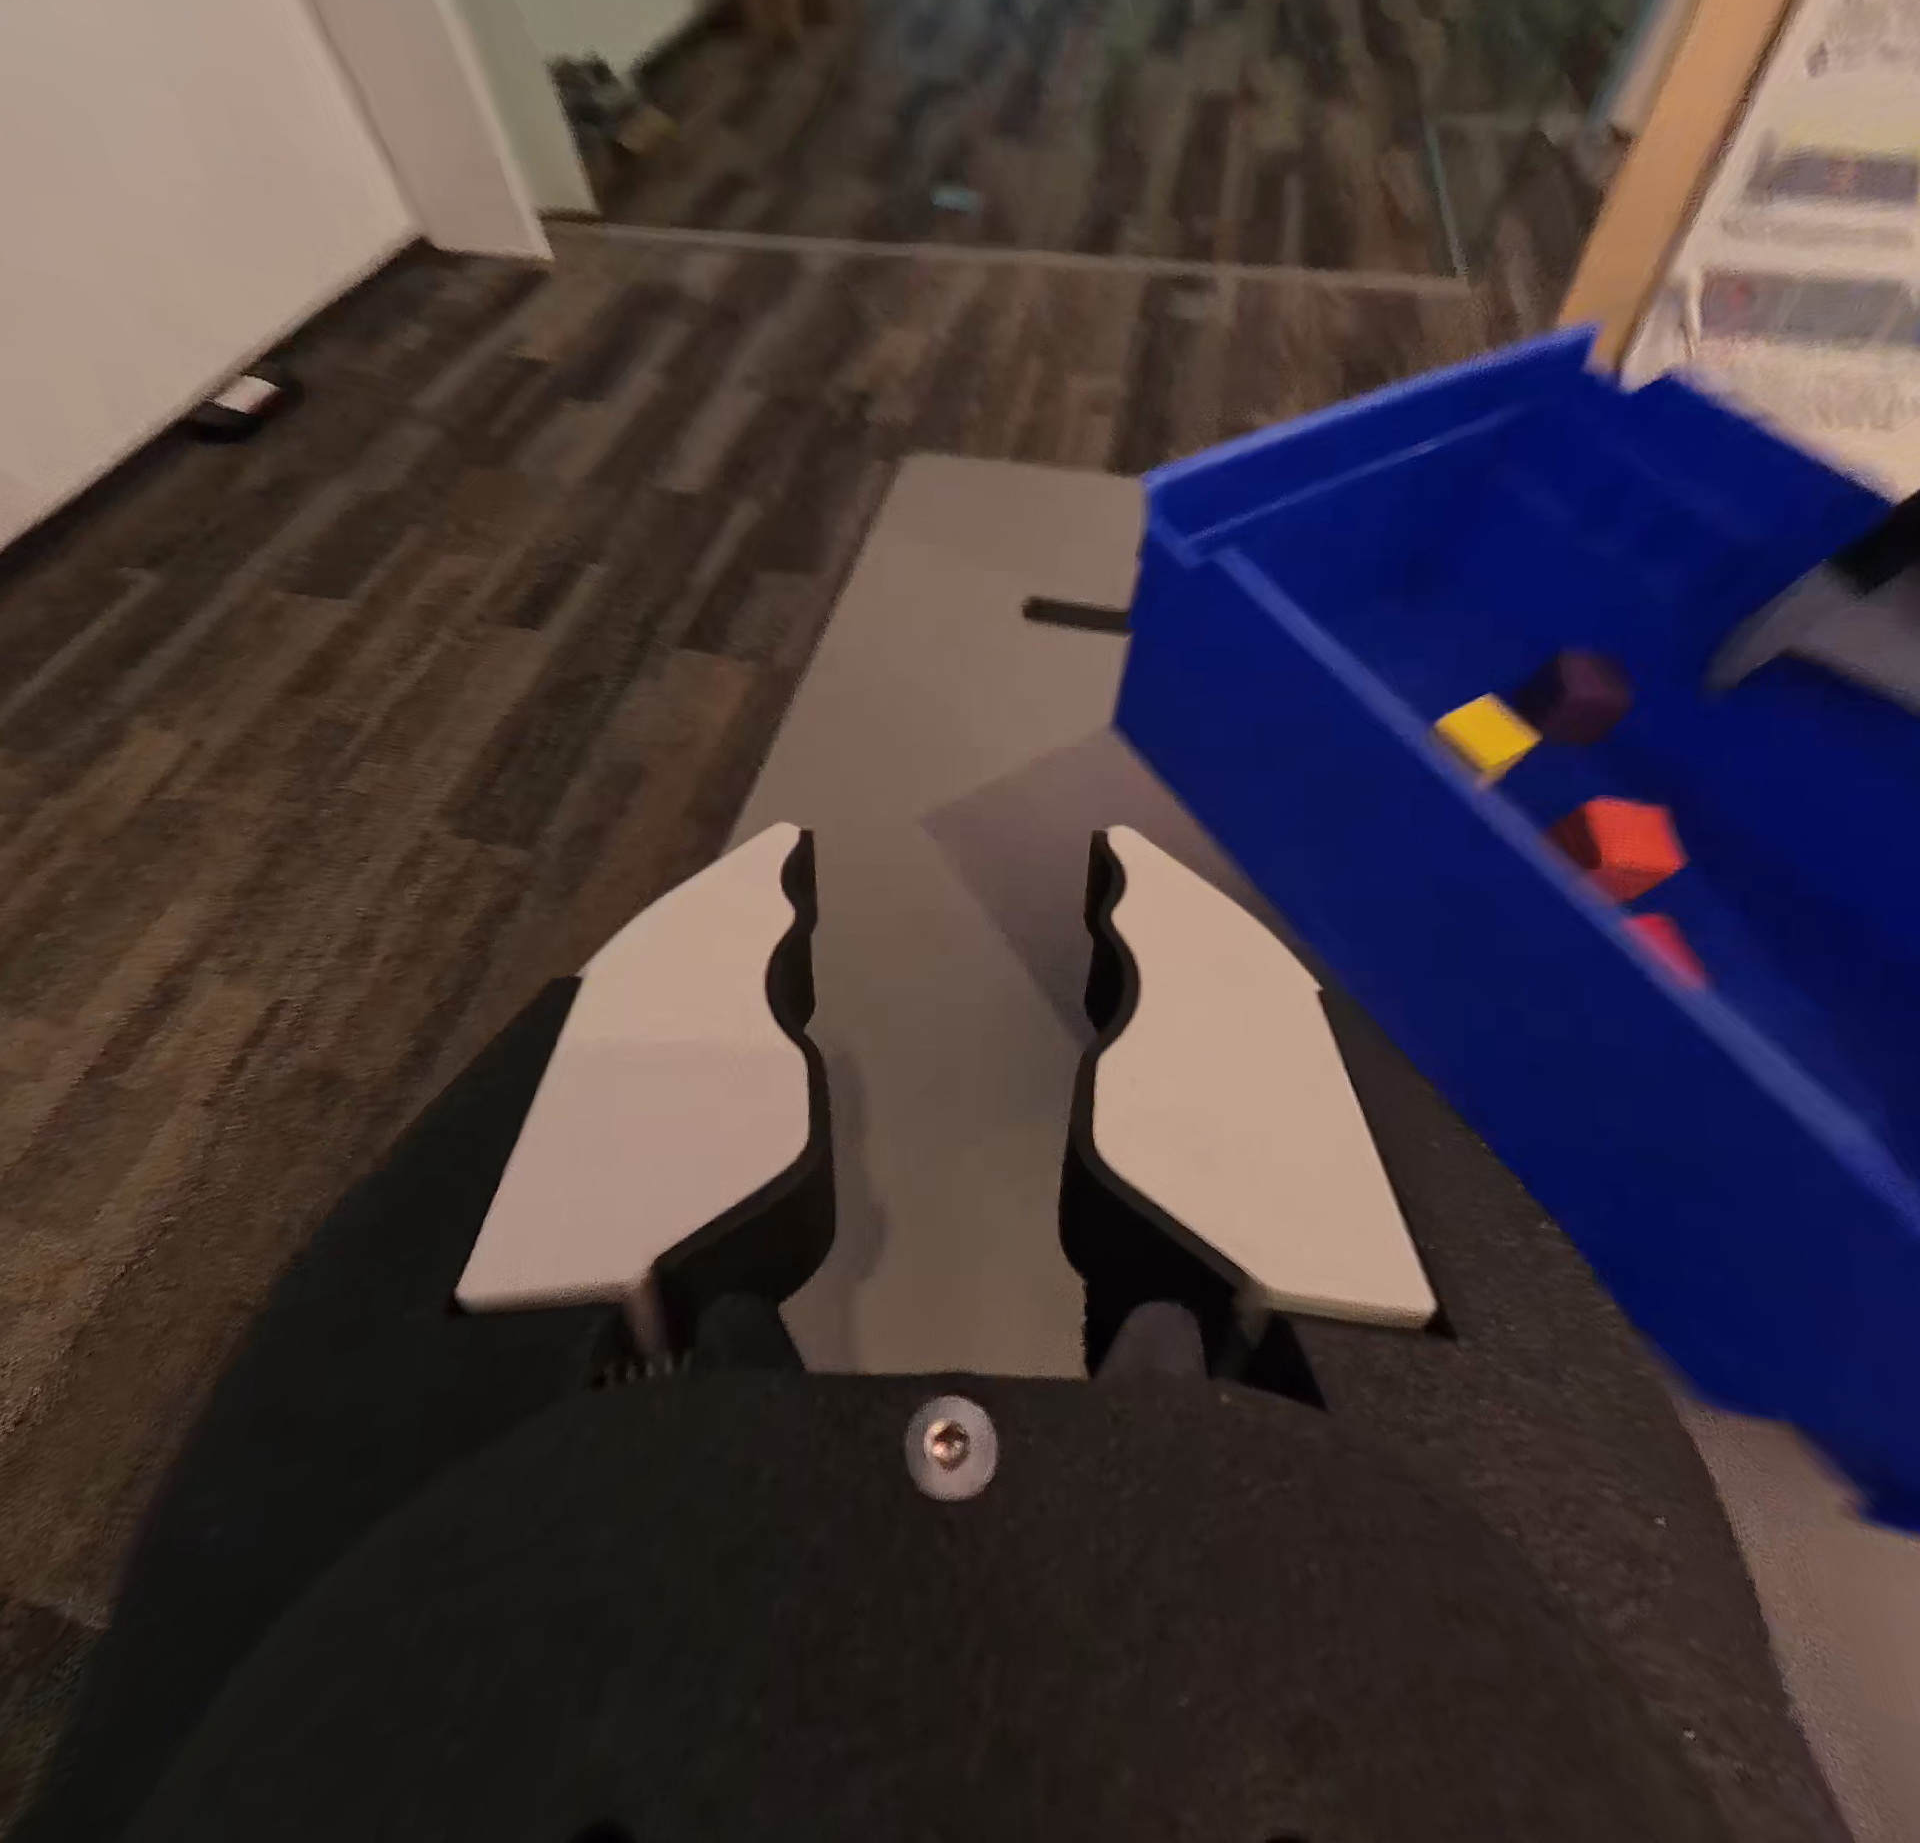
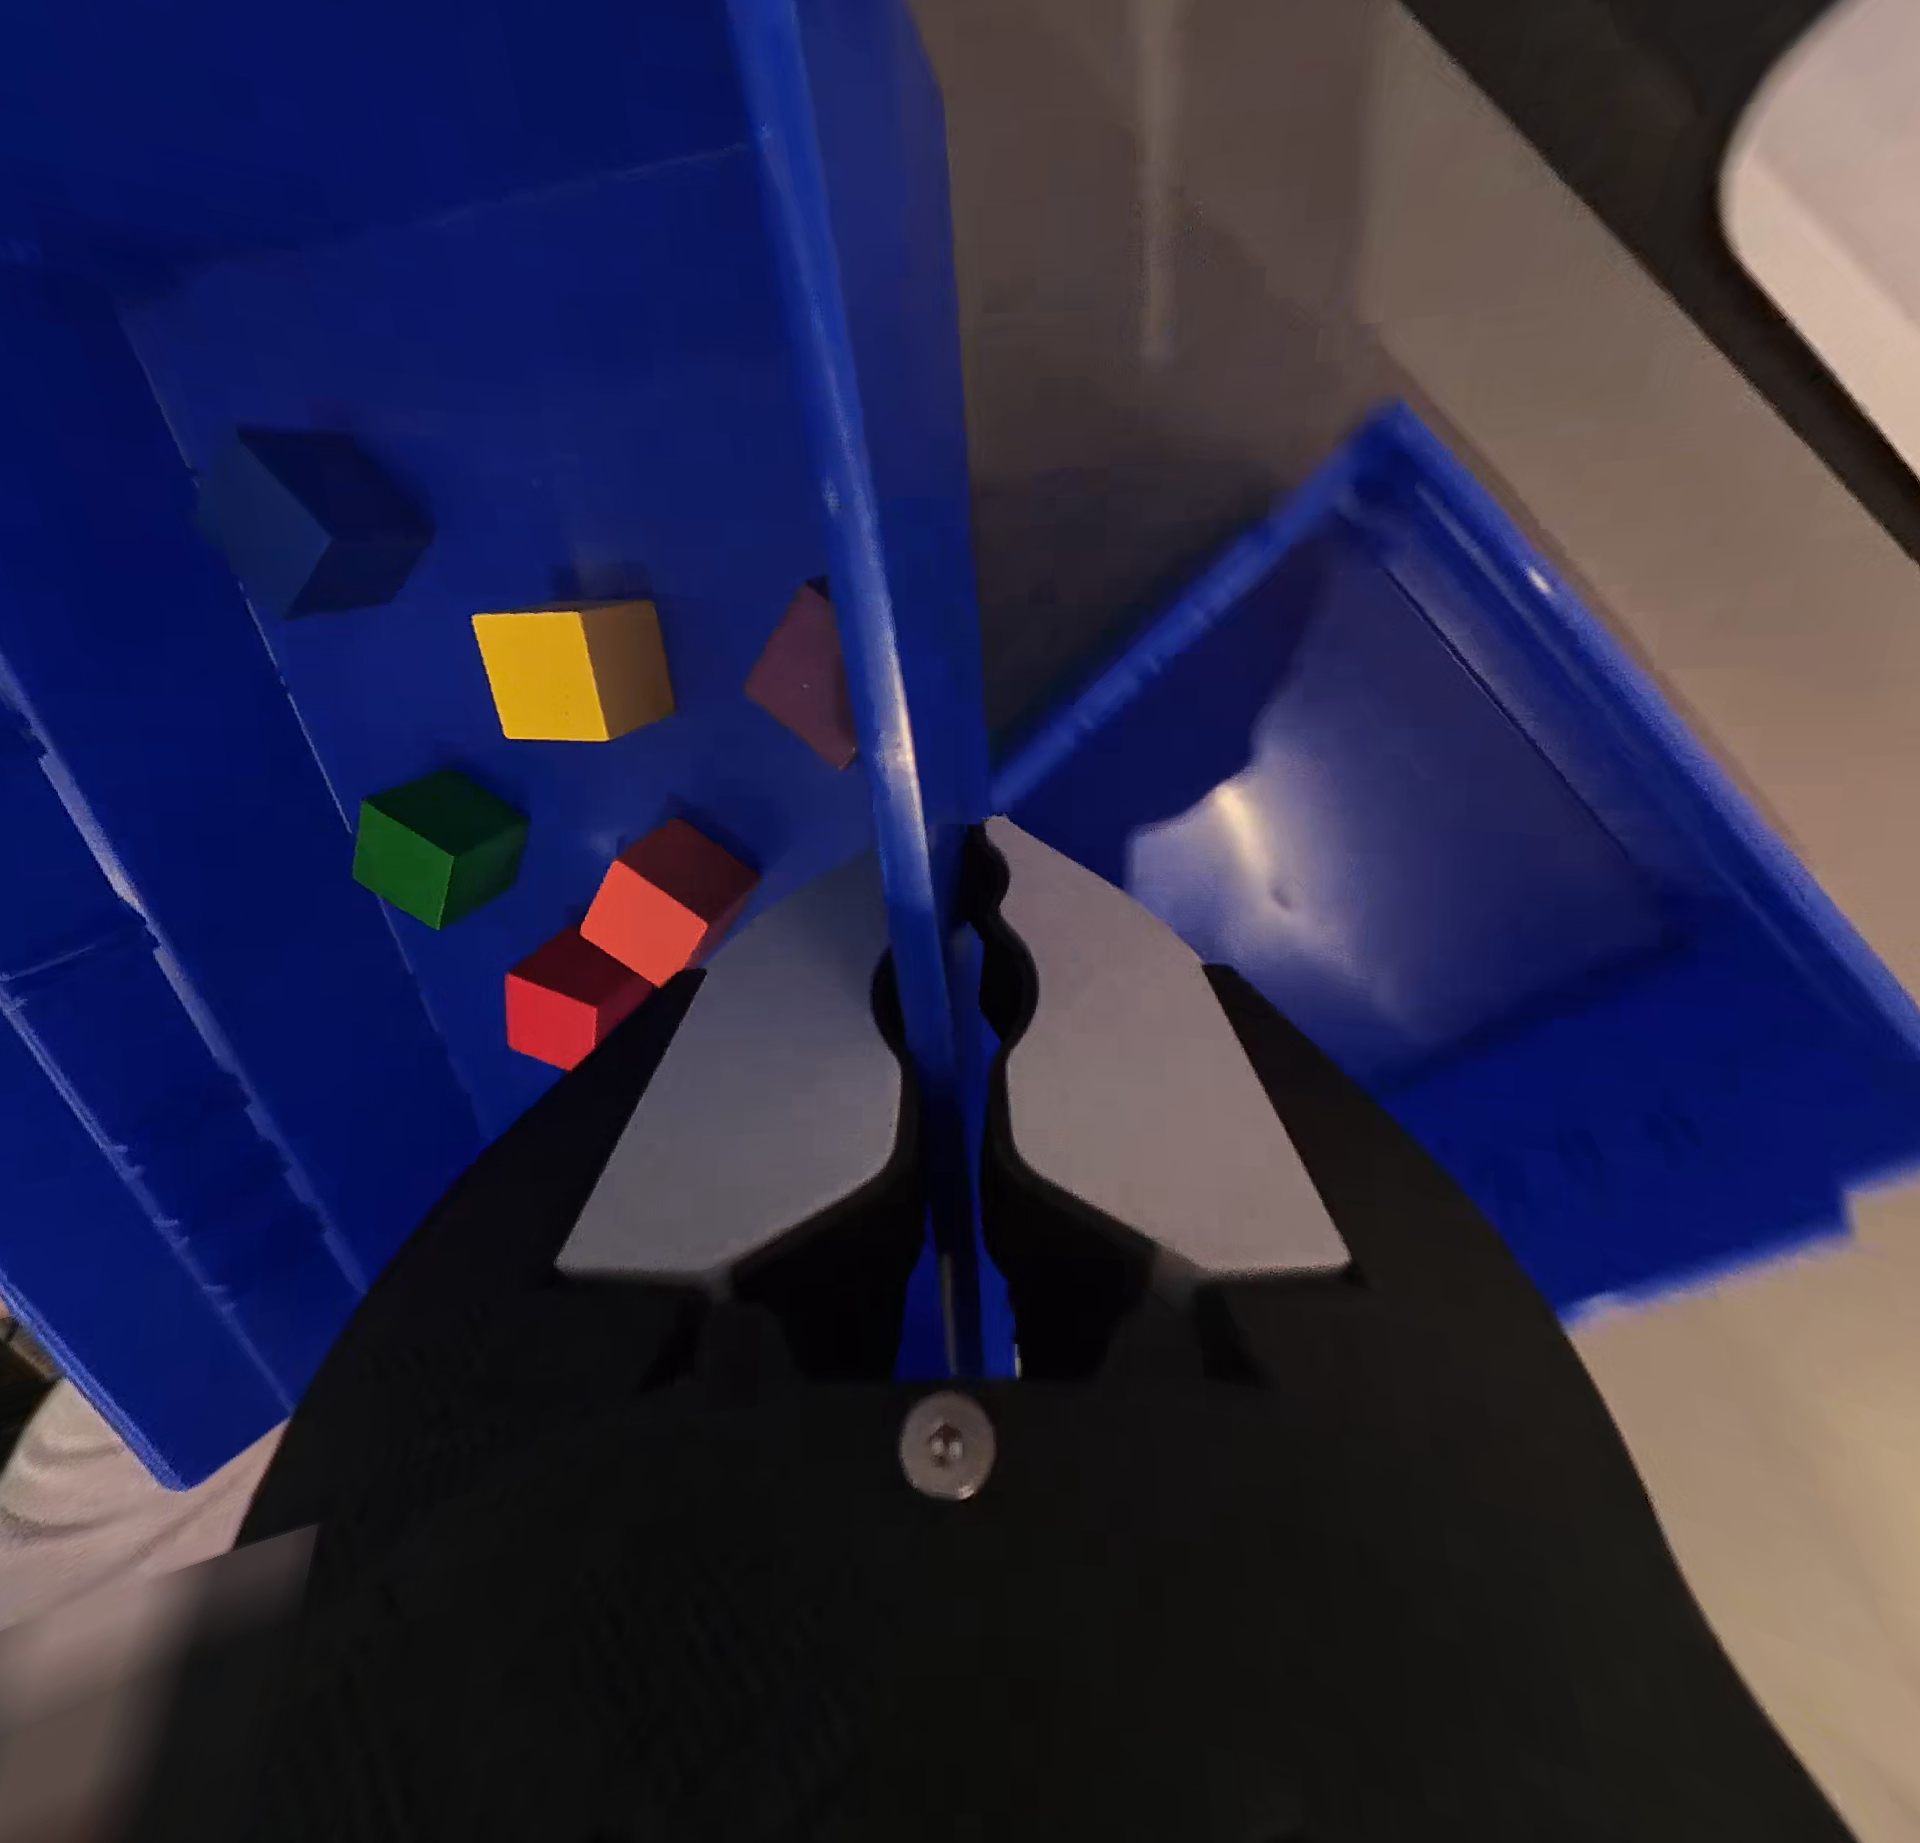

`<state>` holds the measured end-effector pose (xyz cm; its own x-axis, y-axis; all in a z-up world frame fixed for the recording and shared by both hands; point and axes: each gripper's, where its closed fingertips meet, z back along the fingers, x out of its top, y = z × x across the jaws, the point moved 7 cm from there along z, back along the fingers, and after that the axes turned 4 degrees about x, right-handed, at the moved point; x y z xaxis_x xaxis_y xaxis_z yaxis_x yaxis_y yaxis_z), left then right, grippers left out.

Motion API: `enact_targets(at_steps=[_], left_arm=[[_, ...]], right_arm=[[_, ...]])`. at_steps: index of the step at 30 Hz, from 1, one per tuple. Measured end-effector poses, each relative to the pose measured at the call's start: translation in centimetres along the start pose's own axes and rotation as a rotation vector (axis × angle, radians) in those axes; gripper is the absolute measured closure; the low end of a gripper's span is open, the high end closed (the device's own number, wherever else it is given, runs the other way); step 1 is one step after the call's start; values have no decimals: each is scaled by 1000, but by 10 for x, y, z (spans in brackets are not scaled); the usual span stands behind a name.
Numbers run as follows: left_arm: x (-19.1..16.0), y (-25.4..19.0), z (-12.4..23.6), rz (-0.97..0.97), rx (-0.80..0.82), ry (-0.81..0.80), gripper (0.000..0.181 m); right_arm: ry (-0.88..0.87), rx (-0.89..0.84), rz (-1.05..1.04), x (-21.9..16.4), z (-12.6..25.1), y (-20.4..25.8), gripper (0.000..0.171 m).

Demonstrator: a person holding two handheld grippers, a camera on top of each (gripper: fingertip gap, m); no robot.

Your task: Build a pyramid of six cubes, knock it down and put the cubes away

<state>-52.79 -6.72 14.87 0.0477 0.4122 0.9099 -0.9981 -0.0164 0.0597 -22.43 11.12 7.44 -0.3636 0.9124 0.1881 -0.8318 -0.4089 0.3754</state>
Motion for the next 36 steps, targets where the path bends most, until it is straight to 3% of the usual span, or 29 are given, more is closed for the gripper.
enact_targets(at_steps=[5,11,18,22,26,29,31,33,35,36], left_arm=[[13,-11,14,20,-70,-137,132],[9,-36,-1,-101,-146,-49,125],[7,-42,-9,-133,-197,-14,126],[7,-45,-14,-138,-211,6,125],[4,-45,-20,-149,-211,36,123],[1,-43,-20,-162,-204,59,118],[0,-42,-19,-155,-205,56,118],[0,-42,-17,-152,-213,48,117],[0,-44,-16,-152,-216,46,117],[1,-45,-16,-151,-213,46,117]], right_arm=[[-10,34,-32,43,-56,52,164],[82,-31,-51,60,-109,83,164],[47,3,-147,60,-167,79,161],[-49,32,-183,59,-181,71,157],[-149,77,-38,62,-160,76,147],[-320,47,206,55,-101,83,147],[-515,-93,360,29,-43,80,139],[-620,-381,399,-16,8,49,121],[-657,-667,316,-65,45,-6,111],[-646,-718,190,-86,55,-37,104]])
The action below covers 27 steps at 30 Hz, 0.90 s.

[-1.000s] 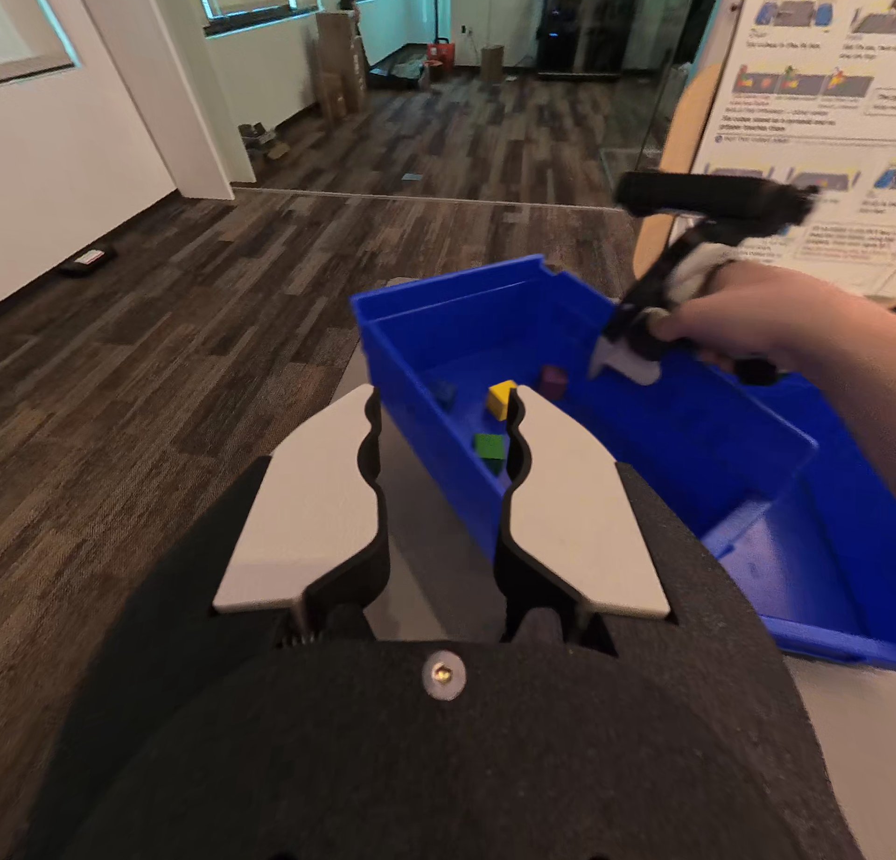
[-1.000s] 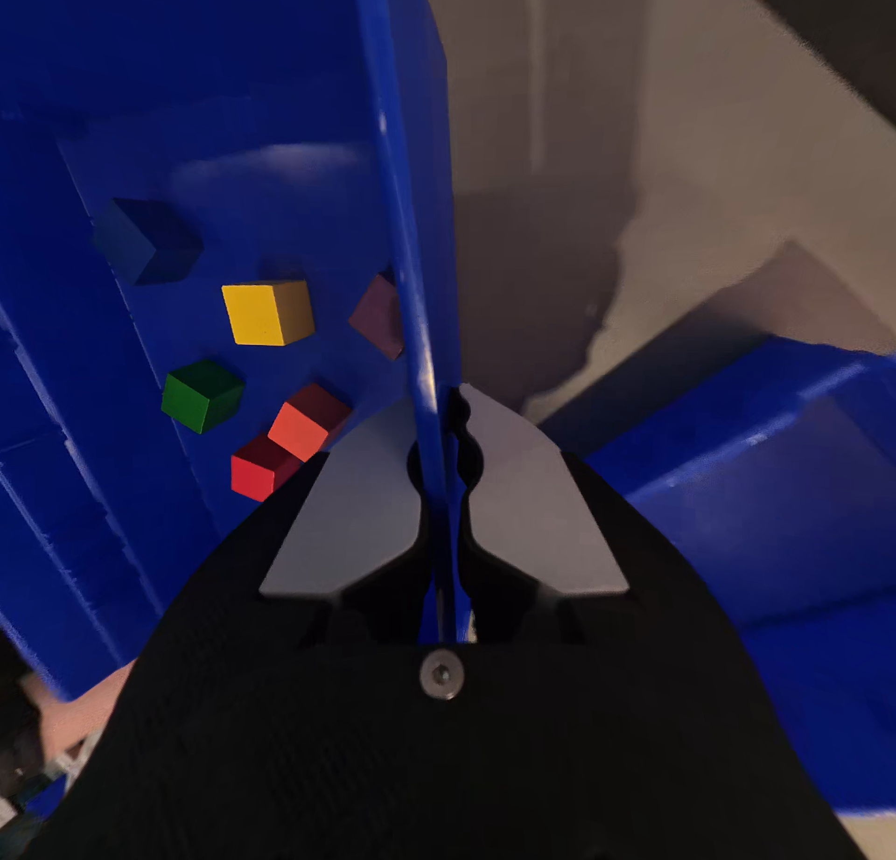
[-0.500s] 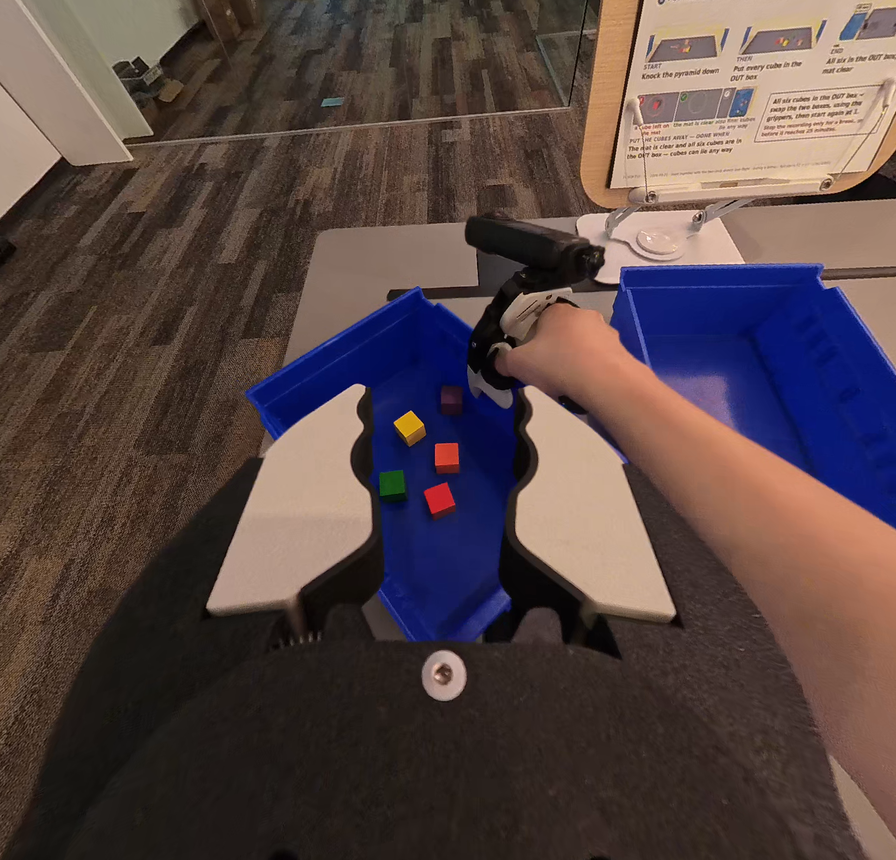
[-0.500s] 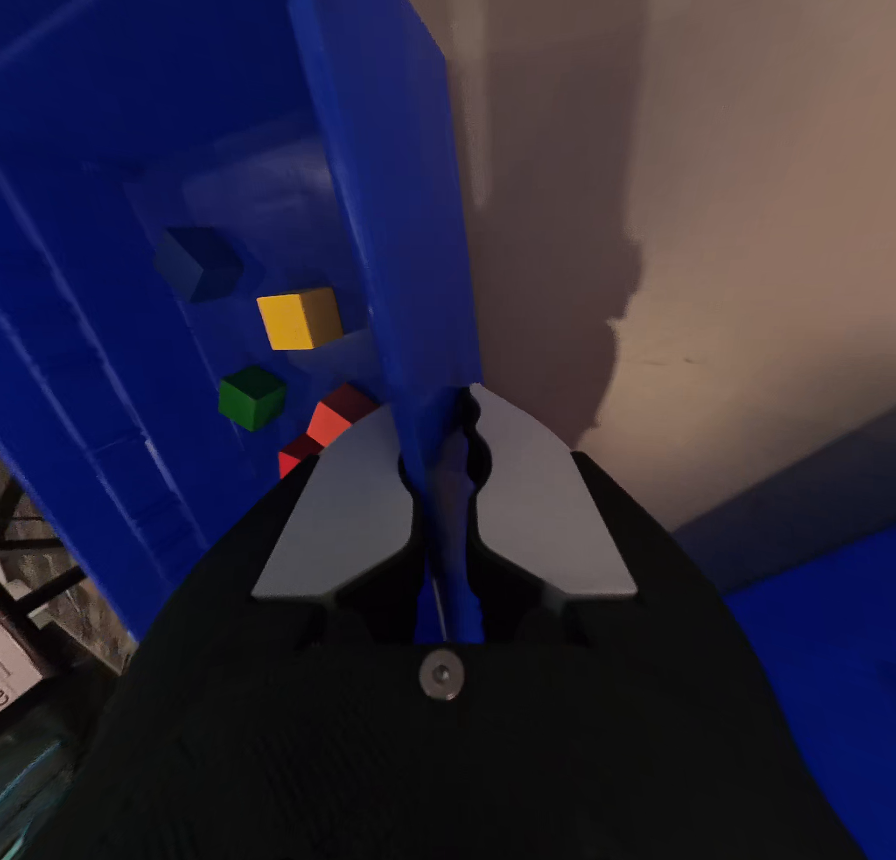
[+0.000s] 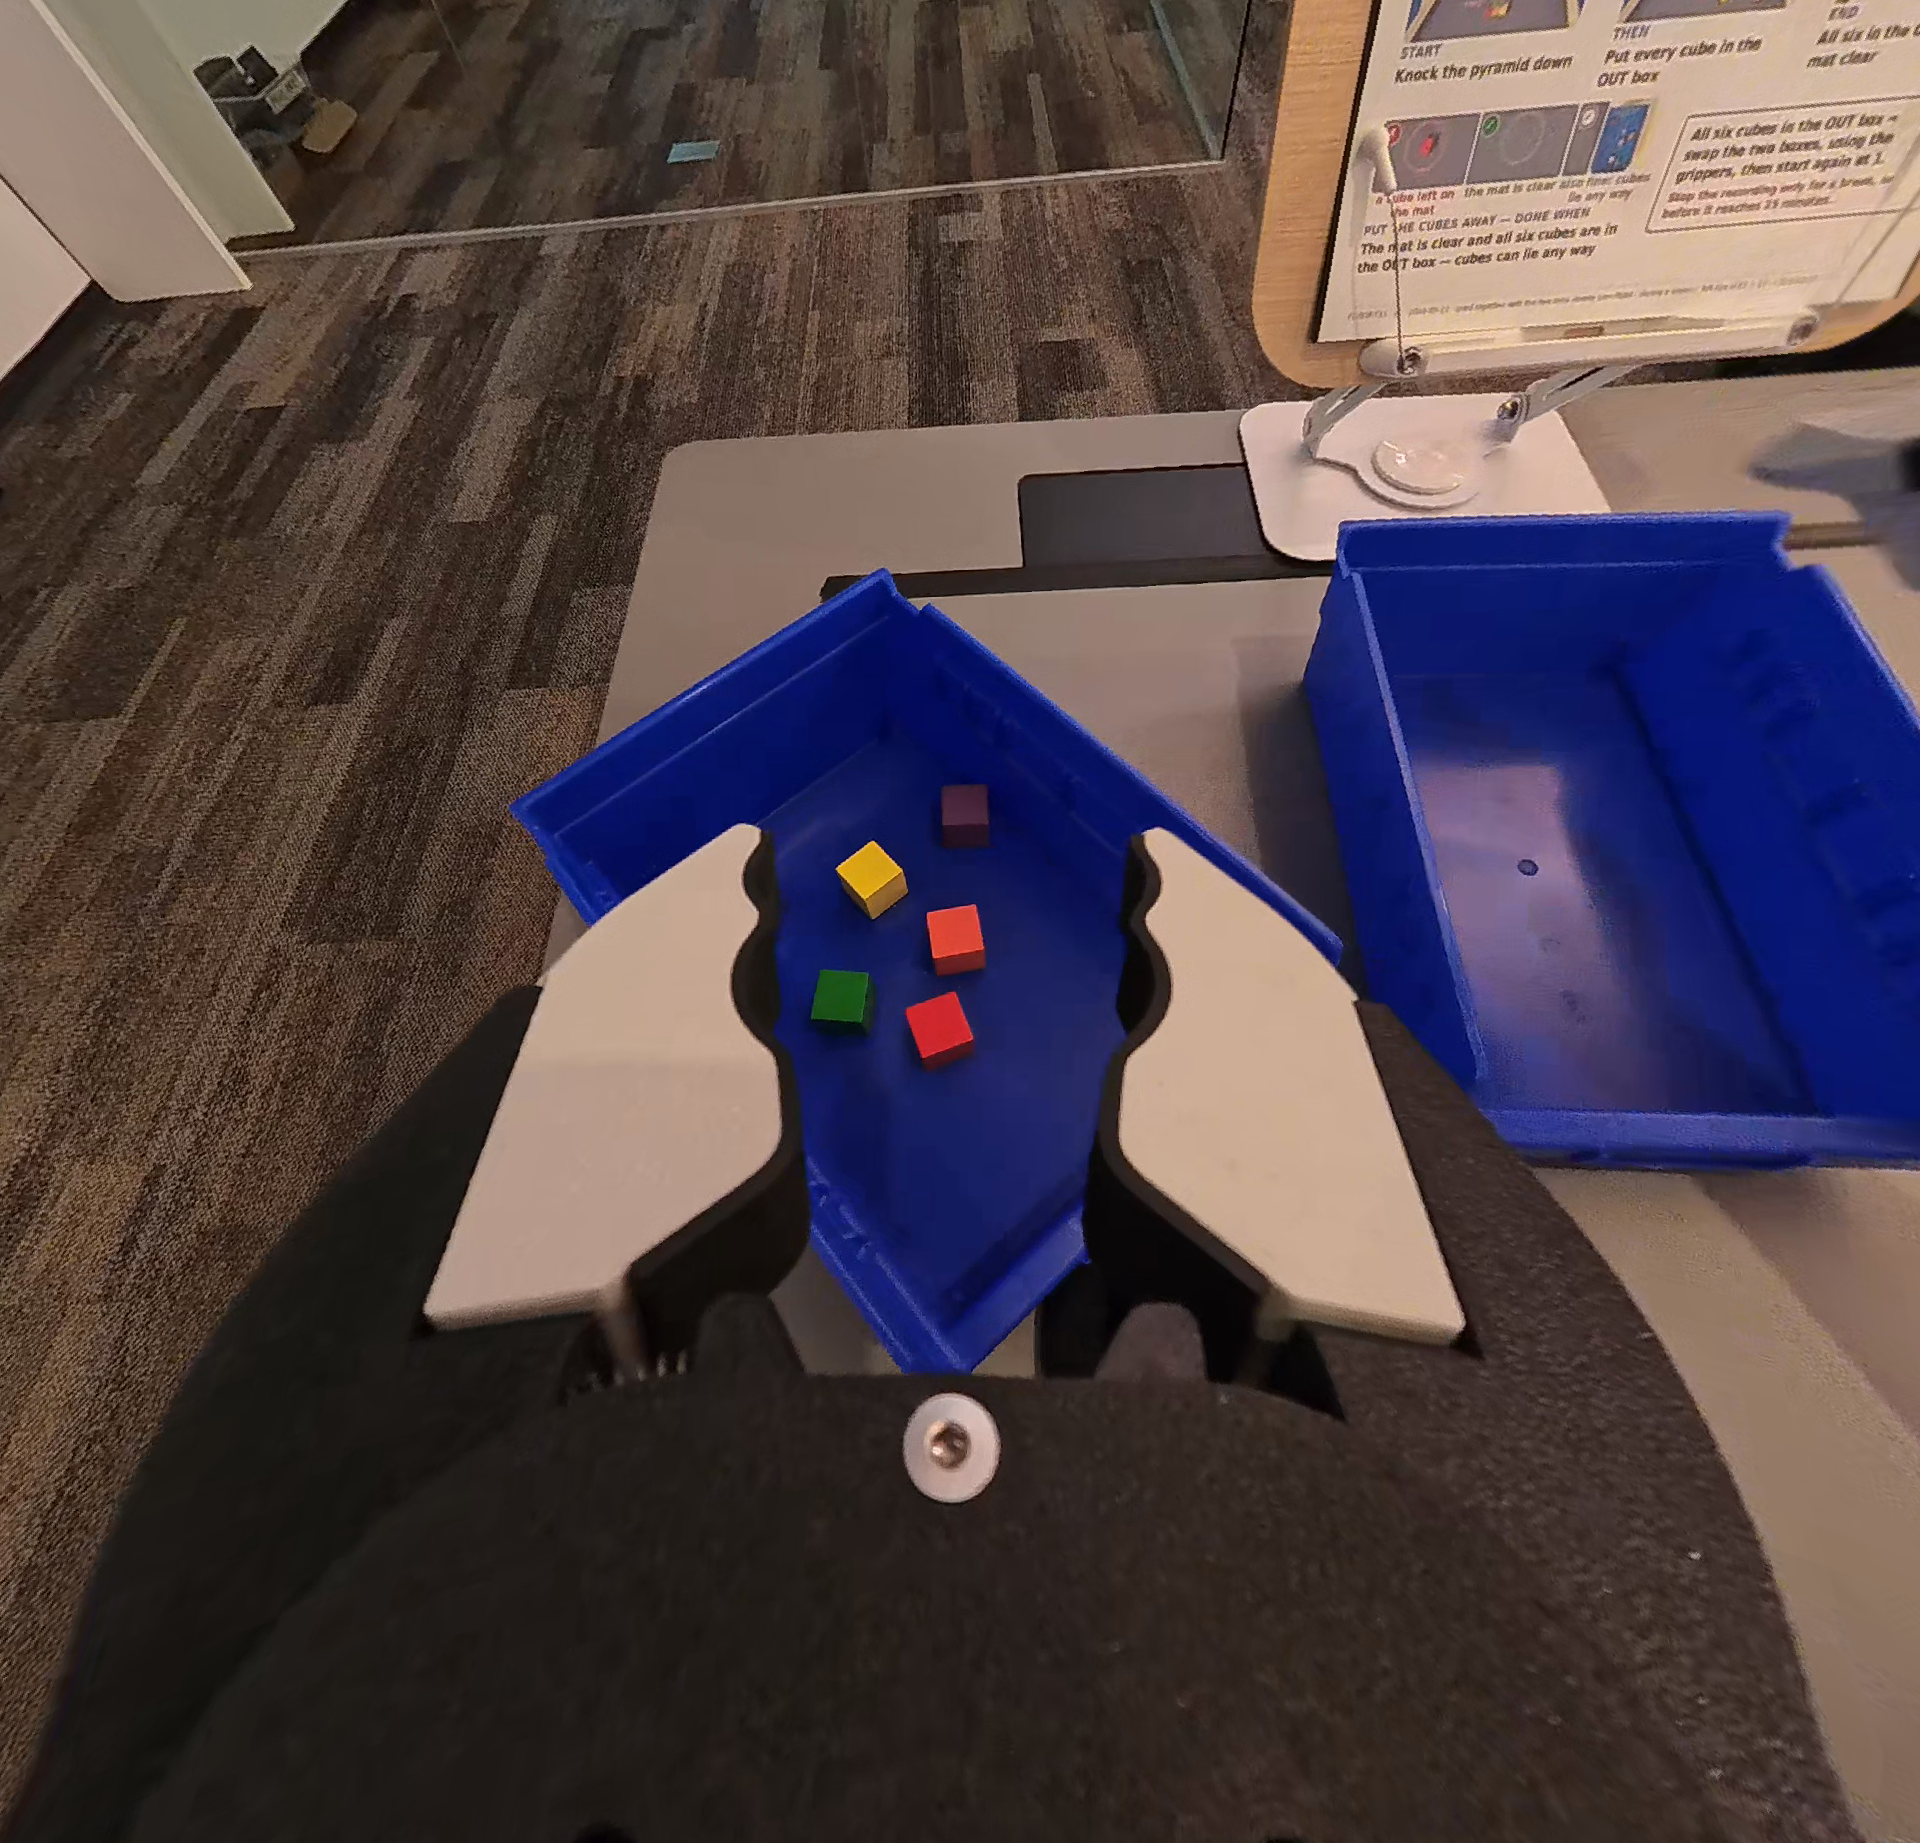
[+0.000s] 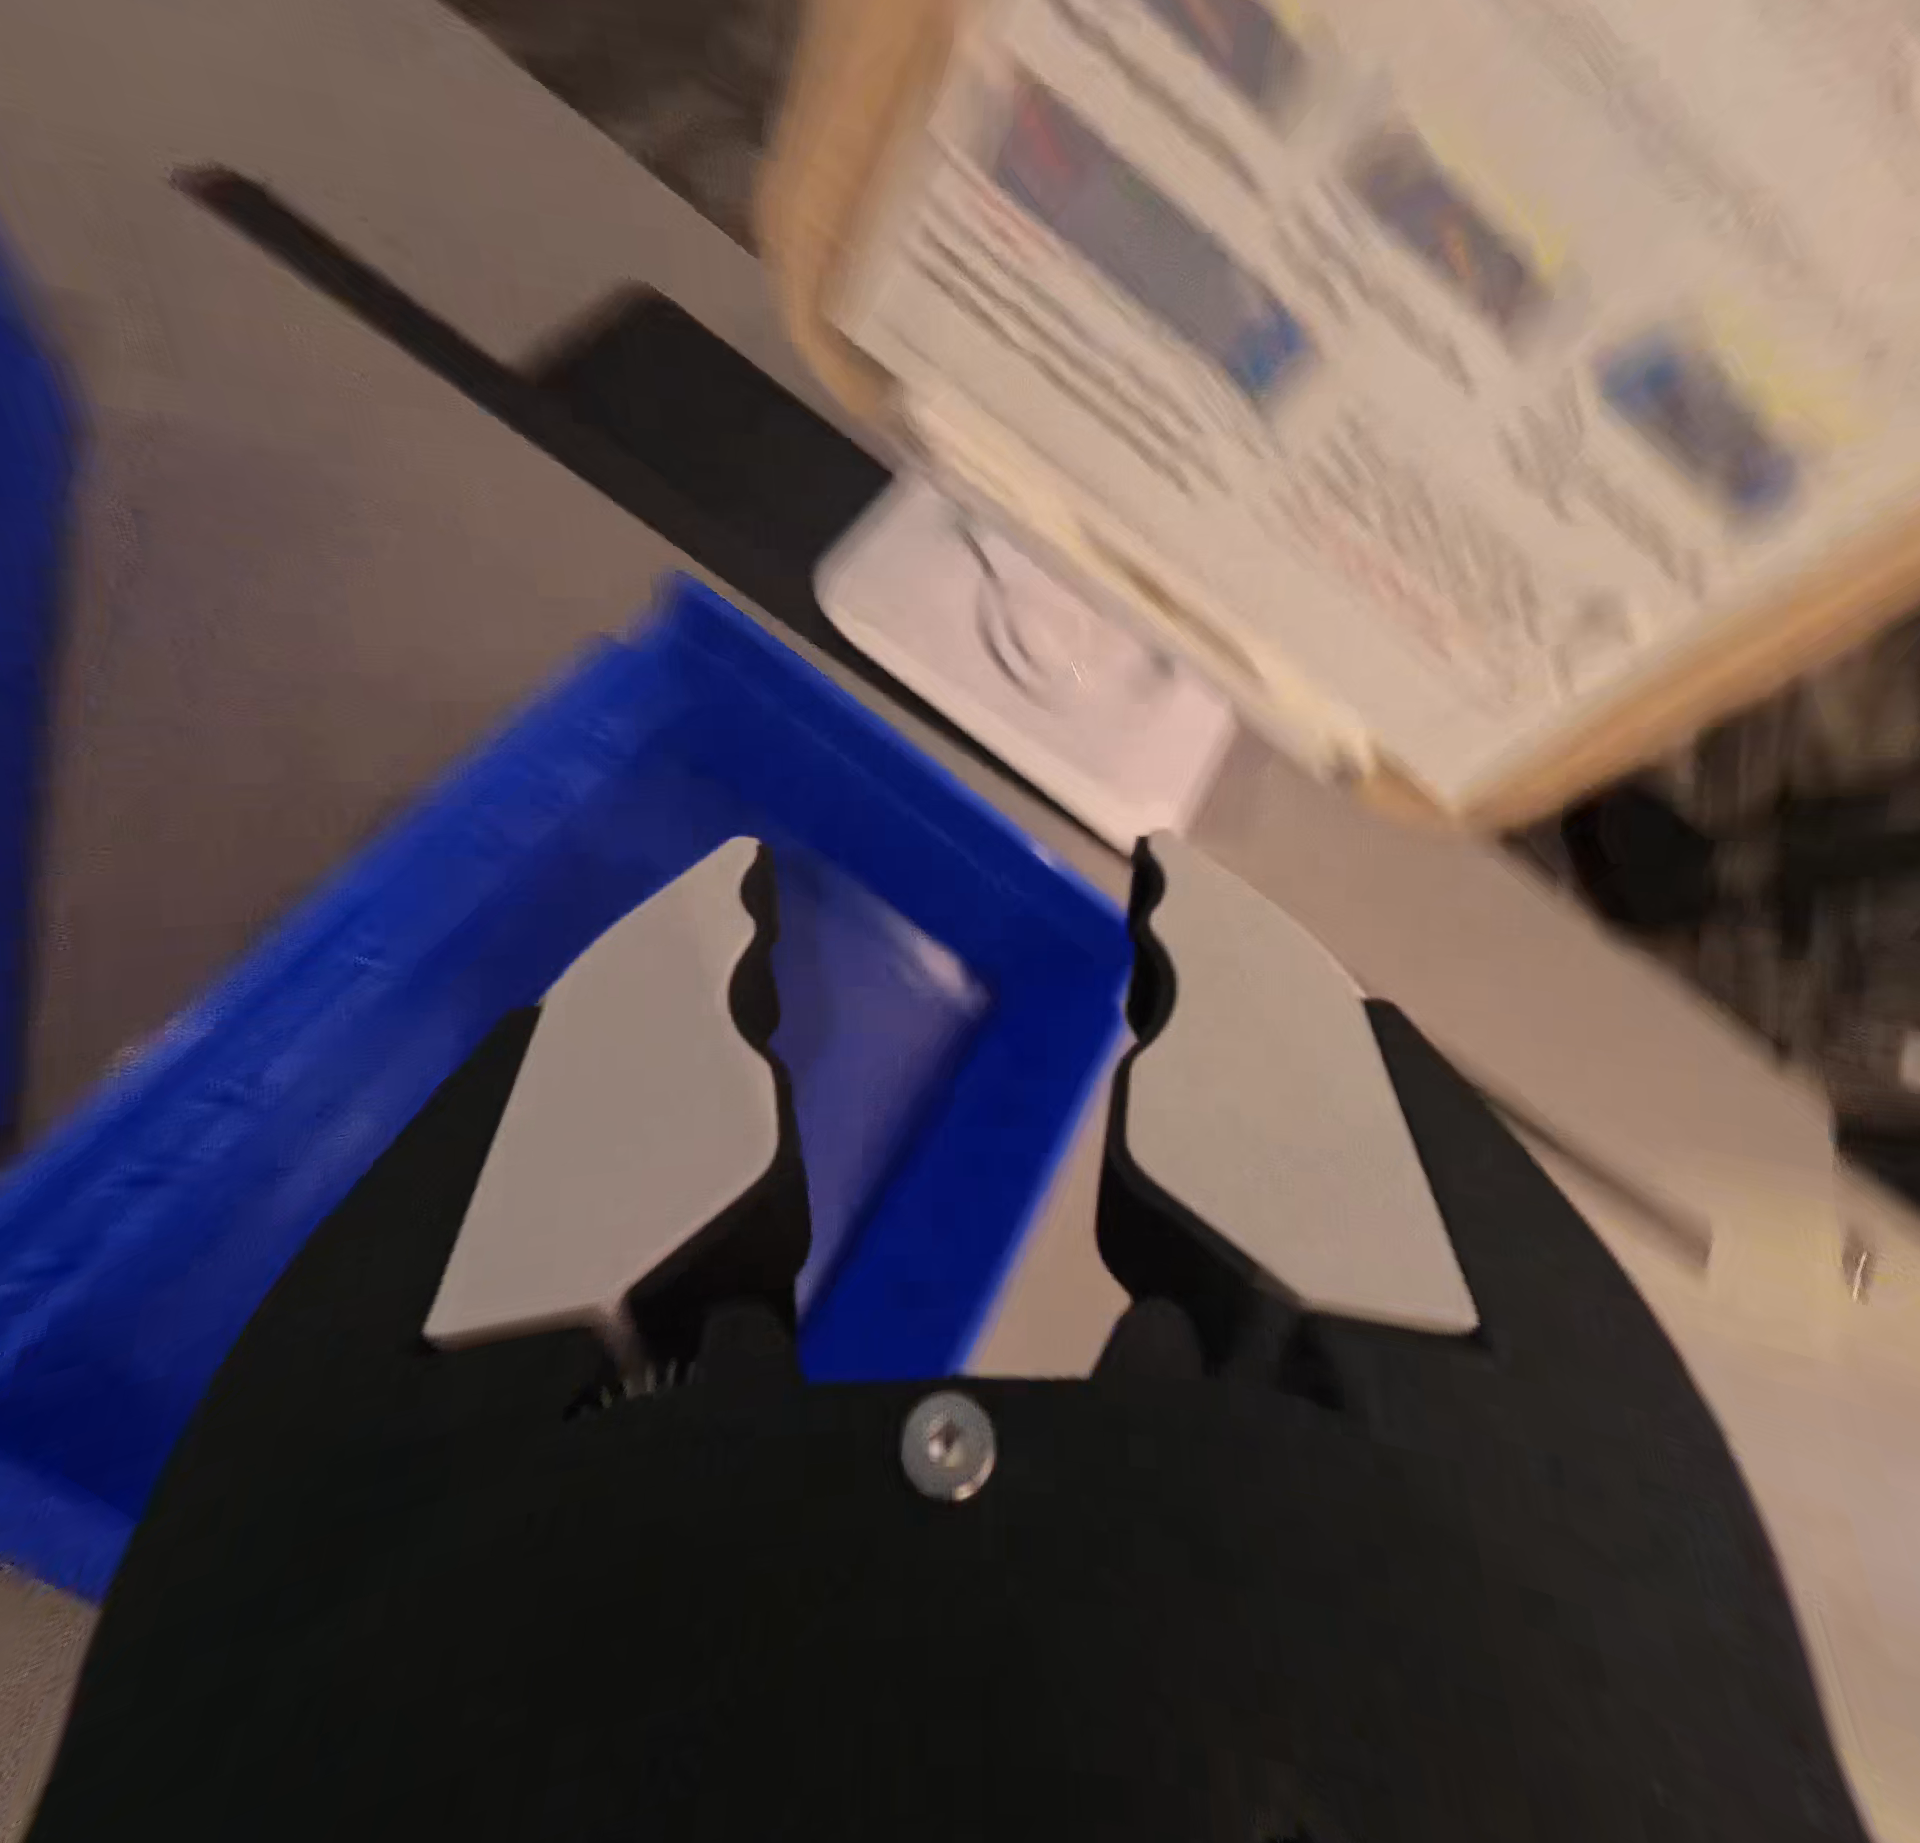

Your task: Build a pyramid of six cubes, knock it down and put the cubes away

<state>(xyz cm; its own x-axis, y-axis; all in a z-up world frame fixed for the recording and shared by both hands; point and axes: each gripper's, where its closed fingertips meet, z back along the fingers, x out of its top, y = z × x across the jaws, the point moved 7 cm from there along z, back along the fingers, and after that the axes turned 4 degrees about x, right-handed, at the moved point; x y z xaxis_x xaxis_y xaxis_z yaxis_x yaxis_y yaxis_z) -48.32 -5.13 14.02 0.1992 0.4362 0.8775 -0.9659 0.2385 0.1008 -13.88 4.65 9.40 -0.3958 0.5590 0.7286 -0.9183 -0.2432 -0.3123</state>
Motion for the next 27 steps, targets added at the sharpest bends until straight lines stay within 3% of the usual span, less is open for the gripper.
enact_targets(at_steps=[2,4,8,11,14,17,27], left_arm=[[2,-5,-2,-5,3,0,117],[4,-12,-4,-29,2,8,116],[1,-22,-9,-101,64,85,116],[1,-27,-8,-131,67,89,116],[2,-30,-7,-140,80,80,117],[2,-32,-9,-162,83,82,116],[4,-42,-28,-210,79,136,117]], right_arm=[[156,124,-216,-52,-10,-27,98],[267,276,-342,-92,-23,-29,105],[449,255,-328,-140,-50,-27,115],[584,359,-317,-155,-64,-20,145],[604,399,-356,-160,-70,-43,162],[600,479,-431,-174,-72,-76,164],[581,375,-553,-277,-28,-225,165]])
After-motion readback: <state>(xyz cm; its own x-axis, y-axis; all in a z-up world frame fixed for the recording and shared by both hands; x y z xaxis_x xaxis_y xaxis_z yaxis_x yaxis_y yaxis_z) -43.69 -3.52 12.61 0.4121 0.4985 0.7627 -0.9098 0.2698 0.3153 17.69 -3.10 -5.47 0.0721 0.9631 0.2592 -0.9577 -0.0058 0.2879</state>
